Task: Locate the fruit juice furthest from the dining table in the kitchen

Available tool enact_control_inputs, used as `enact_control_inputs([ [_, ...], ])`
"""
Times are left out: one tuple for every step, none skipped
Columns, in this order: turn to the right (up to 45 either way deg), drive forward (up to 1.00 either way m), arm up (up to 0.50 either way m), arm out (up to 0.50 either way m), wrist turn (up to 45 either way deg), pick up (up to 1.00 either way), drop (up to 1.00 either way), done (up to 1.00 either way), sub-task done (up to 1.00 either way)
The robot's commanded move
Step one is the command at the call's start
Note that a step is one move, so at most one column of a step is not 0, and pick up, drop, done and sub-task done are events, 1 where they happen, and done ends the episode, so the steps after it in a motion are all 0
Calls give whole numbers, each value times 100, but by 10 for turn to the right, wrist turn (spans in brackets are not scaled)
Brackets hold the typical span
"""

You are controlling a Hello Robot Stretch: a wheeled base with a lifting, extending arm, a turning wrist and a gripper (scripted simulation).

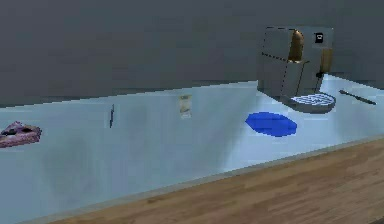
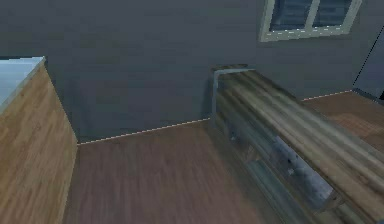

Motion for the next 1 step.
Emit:
enact_control_inputs([
  [0, 0, 0, 0, 0, 0, 0, 100, 0],
])
